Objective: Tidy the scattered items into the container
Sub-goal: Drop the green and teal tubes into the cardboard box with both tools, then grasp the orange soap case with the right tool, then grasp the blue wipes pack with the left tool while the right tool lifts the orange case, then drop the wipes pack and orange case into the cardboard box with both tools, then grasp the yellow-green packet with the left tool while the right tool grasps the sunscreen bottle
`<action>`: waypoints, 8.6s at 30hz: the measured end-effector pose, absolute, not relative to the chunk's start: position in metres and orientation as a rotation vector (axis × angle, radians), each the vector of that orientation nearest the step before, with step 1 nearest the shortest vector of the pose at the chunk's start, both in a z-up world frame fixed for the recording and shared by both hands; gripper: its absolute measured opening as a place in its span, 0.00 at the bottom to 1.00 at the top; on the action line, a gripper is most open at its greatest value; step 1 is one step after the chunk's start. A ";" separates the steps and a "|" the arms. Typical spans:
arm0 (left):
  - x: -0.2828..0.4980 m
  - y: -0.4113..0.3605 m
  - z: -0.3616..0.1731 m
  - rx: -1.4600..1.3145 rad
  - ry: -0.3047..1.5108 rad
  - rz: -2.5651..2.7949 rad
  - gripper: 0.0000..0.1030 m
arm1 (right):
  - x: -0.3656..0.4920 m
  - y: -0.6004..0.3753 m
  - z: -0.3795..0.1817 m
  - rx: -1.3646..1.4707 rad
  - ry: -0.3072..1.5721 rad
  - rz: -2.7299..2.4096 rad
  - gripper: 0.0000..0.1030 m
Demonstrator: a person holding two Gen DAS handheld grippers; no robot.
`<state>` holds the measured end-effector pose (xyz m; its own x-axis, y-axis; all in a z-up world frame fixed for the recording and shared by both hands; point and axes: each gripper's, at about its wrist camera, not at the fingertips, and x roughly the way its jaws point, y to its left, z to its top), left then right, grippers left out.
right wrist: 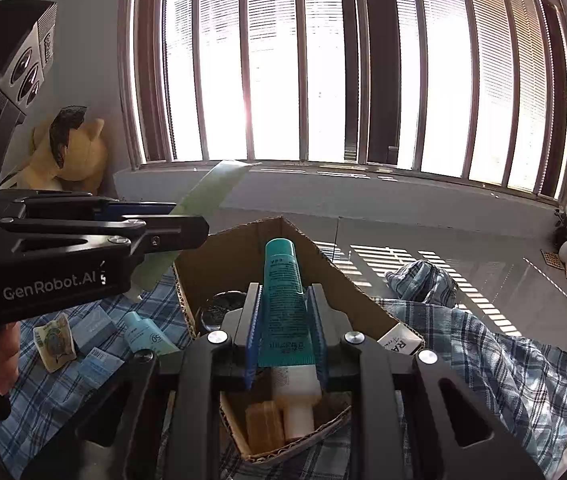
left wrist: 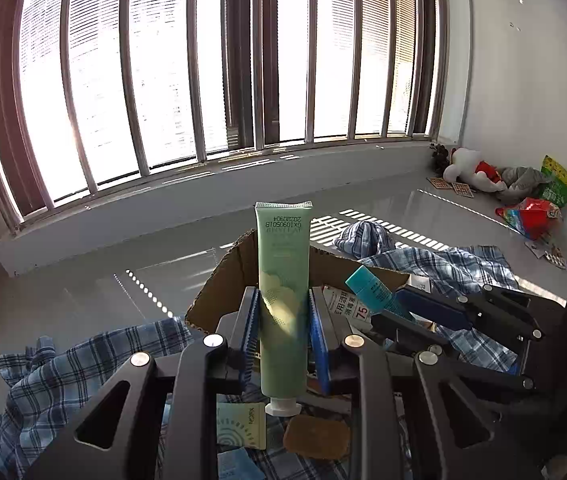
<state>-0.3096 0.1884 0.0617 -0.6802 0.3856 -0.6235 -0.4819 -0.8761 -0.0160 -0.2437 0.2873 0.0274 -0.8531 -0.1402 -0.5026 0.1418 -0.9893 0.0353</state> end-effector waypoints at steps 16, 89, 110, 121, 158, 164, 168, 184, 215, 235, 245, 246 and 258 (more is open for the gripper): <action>-0.362 0.177 0.013 -0.981 0.114 2.568 0.79 | -0.278 0.300 0.009 0.898 -0.095 -2.831 0.21; -0.197 0.045 -0.057 -1.060 0.351 2.369 0.45 | -0.203 0.218 -0.048 1.041 0.214 -2.505 0.18; -0.263 0.092 -0.082 -1.115 0.467 2.244 0.80 | -0.208 0.211 -0.072 1.109 0.301 -2.481 0.22; -0.239 0.085 -0.064 -1.186 0.465 2.304 0.53 | -0.198 0.219 -0.044 0.978 0.220 -2.534 0.18; -0.320 0.159 0.011 -0.989 0.189 2.537 0.73 | -0.226 0.308 0.022 0.689 -0.189 -2.943 0.34; -0.296 0.111 0.010 -1.031 0.170 2.582 0.82 | -0.202 0.269 0.036 0.588 -0.098 -2.842 0.55; -0.291 0.068 0.003 -1.074 0.097 2.635 0.82 | -0.202 0.234 0.035 0.603 -0.042 -2.727 0.55; -0.264 -0.019 -0.055 -1.279 0.272 2.618 0.82 | -0.220 0.140 -0.026 0.868 0.195 -2.462 0.62; -0.214 -0.050 -0.064 -1.331 0.151 2.462 0.15 | -0.169 0.138 -0.071 1.030 0.401 -2.253 0.20; -0.246 -0.027 -0.066 -1.296 0.283 2.512 0.72 | -0.253 0.142 -0.043 1.002 0.415 -2.379 0.50; -0.254 -0.019 -0.081 -1.320 0.319 2.444 0.71 | -0.286 0.116 -0.073 1.059 0.640 -2.338 0.56; -0.254 -0.020 -0.081 -1.322 0.321 2.443 0.64 | -0.285 0.116 -0.073 1.048 0.645 -2.341 0.57; -0.236 -0.031 -0.069 -1.323 0.328 2.439 0.35 | -0.261 0.120 -0.053 0.973 0.485 -2.351 0.00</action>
